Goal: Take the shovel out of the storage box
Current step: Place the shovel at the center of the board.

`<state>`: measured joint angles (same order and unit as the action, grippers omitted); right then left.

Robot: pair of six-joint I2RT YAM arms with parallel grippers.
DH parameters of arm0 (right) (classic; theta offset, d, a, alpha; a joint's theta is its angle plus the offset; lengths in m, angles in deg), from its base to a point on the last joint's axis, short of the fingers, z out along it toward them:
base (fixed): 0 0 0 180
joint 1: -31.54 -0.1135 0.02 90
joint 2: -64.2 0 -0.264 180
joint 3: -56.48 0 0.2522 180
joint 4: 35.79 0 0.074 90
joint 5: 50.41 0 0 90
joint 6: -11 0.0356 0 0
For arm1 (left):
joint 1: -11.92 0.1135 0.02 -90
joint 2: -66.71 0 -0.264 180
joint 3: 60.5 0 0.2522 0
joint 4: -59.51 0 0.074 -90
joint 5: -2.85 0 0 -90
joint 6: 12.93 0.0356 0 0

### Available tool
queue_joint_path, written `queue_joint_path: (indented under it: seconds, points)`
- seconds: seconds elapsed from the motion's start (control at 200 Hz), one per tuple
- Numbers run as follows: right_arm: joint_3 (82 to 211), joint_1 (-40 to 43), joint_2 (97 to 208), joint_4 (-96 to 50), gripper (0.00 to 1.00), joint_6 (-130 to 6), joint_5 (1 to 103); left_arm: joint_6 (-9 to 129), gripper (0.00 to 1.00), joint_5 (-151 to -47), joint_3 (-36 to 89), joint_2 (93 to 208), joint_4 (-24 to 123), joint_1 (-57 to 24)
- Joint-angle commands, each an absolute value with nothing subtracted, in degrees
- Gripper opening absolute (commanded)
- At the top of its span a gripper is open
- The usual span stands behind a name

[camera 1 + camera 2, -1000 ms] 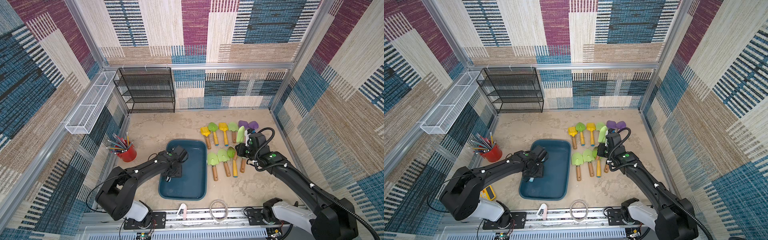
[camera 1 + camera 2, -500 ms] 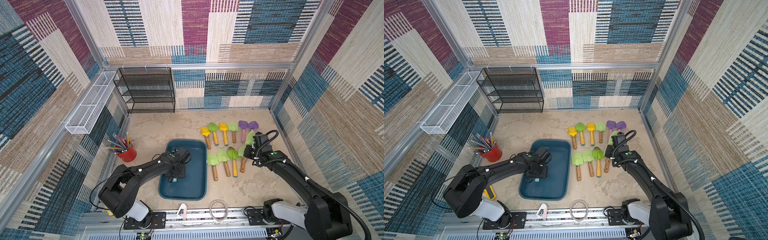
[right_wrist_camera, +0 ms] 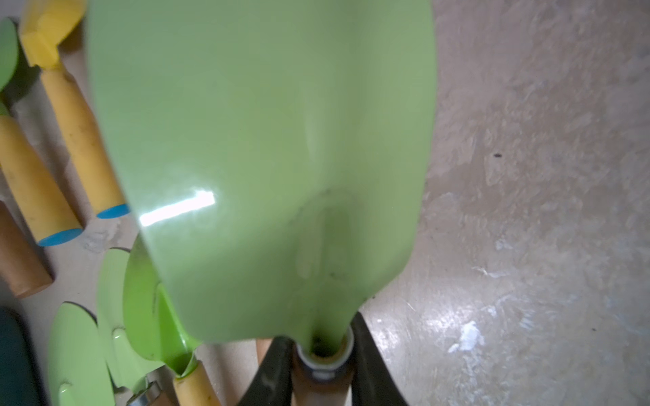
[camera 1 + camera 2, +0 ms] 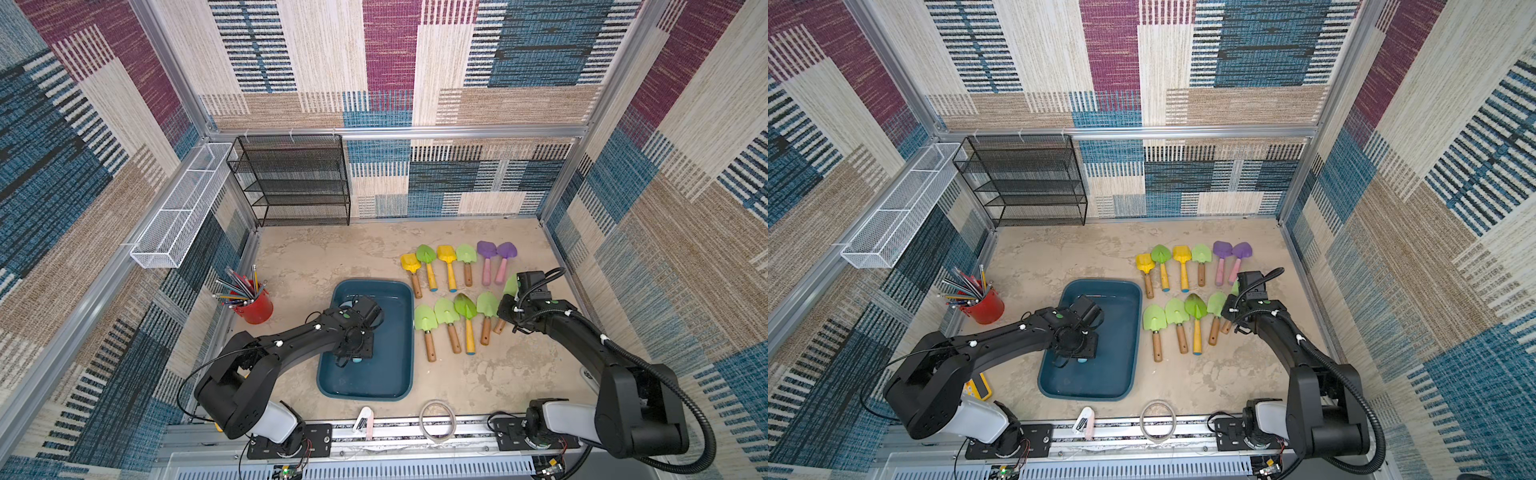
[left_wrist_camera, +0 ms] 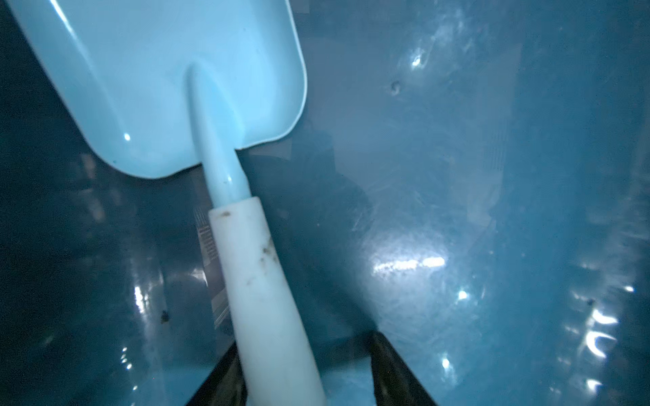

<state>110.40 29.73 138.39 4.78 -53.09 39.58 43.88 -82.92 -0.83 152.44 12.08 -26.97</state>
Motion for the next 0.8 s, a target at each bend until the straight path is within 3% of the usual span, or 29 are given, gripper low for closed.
queue_joint_path:
  seconds: [0.0,0.791]
  points:
    - [109.77,30.5,139.9,1.68,0.21,-52.82,38.78,44.19,0.57,-84.18,-1.52,152.2,12.44,-27.02]
    - [108.38,33.1,145.92,-1.73,0.27,-52.99,36.25,45.26,0.56,-85.61,-5.15,150.87,15.04,-27.03]
